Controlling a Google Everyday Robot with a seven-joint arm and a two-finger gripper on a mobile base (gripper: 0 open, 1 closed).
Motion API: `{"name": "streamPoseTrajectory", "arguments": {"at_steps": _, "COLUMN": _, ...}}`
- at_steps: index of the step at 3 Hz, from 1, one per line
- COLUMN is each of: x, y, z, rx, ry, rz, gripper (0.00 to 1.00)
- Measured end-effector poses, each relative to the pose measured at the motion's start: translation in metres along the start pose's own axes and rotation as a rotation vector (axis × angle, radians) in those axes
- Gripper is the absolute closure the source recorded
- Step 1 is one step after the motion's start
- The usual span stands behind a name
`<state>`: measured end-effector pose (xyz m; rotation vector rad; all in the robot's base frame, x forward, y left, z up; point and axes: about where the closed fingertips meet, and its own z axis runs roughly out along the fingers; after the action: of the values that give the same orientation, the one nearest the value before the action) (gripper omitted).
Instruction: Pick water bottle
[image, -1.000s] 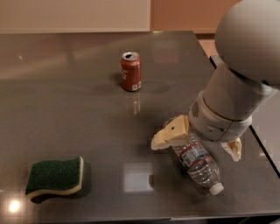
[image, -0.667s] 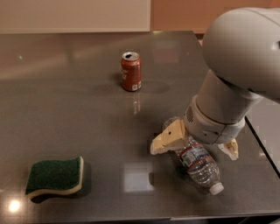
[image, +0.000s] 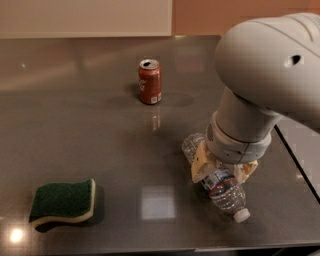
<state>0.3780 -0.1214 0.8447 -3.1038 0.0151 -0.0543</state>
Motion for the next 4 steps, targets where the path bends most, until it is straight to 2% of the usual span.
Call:
{"name": "streamPoseTrajectory", "arguments": {"at_steps": 2, "x": 0.004, "y": -0.009, "z": -0.018, "rx": -0.018, "ry": 0.032, "rz": 0.006, "gripper": 0.86}}
{"name": "streamPoseTrajectory", "arguments": {"at_steps": 3, "x": 0.011, "y": -0.018, "z": -0.039, "rx": -0.004, "ry": 0.034, "rz": 0.019, "gripper": 1.00}}
{"name": "streamPoseTrajectory", "arguments": {"at_steps": 4, "x": 0.024, "y": -0.028, "z": -0.066, "rx": 0.018, "ry": 0.025, "rz": 0.042, "gripper": 1.00}}
